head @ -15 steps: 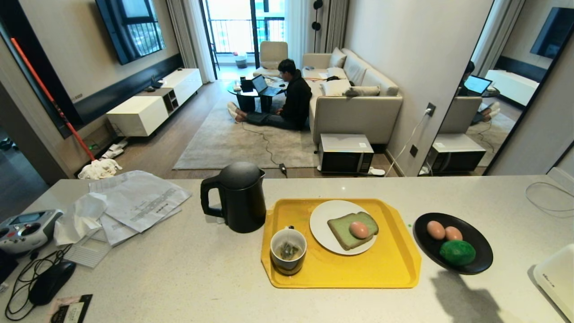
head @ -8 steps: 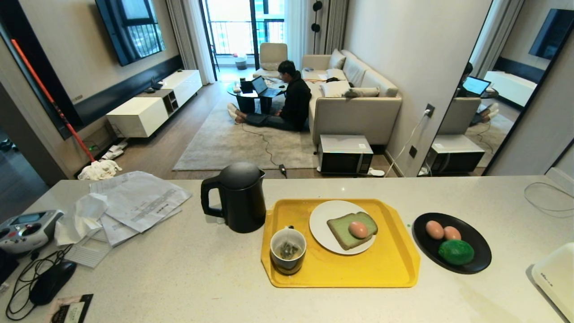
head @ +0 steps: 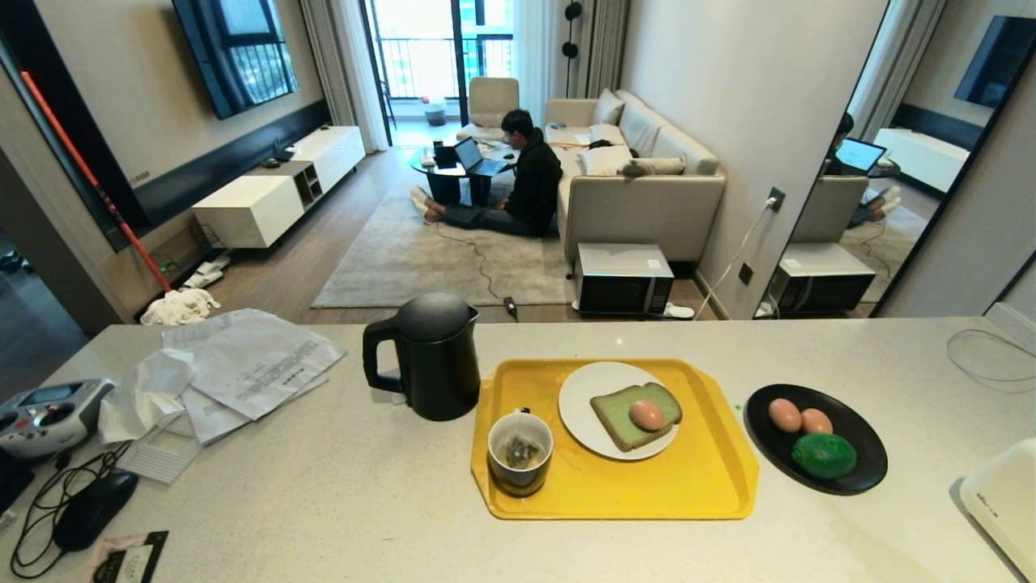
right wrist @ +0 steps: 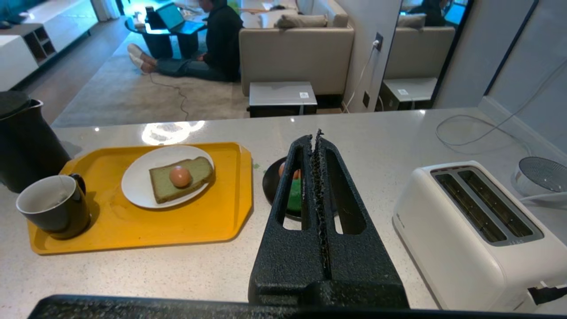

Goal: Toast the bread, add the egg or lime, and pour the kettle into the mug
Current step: Pick up the kettle

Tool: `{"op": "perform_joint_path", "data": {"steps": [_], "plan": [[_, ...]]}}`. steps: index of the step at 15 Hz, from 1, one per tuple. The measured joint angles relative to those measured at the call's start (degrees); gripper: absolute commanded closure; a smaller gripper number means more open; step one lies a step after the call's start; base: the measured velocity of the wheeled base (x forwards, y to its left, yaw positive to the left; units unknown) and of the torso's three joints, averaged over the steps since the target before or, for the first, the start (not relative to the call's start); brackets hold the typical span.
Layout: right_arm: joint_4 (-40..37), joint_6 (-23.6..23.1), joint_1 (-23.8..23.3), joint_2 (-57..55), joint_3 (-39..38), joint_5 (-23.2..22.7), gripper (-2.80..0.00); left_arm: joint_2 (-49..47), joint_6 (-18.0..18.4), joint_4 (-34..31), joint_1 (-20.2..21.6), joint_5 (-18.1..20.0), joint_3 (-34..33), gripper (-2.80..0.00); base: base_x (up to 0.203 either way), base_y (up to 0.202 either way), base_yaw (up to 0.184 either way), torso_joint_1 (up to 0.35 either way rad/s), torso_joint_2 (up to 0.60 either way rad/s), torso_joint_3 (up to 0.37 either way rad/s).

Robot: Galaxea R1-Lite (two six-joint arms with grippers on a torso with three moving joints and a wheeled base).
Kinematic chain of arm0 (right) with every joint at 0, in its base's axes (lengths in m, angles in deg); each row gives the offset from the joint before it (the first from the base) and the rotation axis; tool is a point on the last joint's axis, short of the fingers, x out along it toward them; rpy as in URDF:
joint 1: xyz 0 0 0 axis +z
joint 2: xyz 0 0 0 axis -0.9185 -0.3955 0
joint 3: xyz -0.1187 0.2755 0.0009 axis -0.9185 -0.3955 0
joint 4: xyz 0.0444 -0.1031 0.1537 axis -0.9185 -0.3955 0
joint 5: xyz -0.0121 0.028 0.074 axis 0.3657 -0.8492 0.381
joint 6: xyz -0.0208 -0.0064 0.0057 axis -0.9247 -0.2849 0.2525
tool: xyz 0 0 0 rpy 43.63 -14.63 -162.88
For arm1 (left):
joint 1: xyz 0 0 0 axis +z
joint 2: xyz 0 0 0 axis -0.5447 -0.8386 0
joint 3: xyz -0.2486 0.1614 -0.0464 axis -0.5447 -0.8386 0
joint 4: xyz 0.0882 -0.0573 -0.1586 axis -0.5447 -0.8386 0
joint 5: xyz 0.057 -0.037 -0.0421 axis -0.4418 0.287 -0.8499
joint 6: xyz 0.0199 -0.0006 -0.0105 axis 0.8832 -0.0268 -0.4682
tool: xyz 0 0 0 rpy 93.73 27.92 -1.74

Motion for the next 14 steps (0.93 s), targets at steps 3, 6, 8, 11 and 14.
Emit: {"op": "perform_joint_path", "data": {"steps": [3, 6, 8, 11, 14], "plan": [[-0.48, -1.05, -0.84, 6.23, -3.19, -4.16, 0.0, 0.0, -0.01, 0.0, 0.0, -0.03, 0.0, 0.0, 0.0, 0.0, 0.0, 0.0, 0.0, 0.0], [-0.05, -2.0, -1.06, 8.87, -7.92, -4.91, 0.0, 0.0, 0.0, 0.0, 0.0, 0.0, 0.0, 0.0, 0.0, 0.0, 0.0, 0.0, 0.0, 0.0], [1.79, -3.07, -1.06, 9.51, -13.02, -4.91, 0.0, 0.0, -0.02, 0.0, 0.0, -0.02, 0.0, 0.0, 0.0, 0.0, 0.0, 0.0, 0.0, 0.0], [9.23, -5.55, -1.08, 9.7, -20.11, -5.22, 0.0, 0.0, -0.02, 0.0, 0.0, -0.02, 0.0, 0.0, 0.0, 0.0, 0.0, 0.0, 0.0, 0.0], [11.37, -6.51, -1.08, 9.75, -25.28, -5.61, 0.0, 0.0, 0.0, 0.0, 0.0, -0.02, 0.0, 0.0, 0.0, 0.0, 0.0, 0.0, 0.0, 0.0]]}}
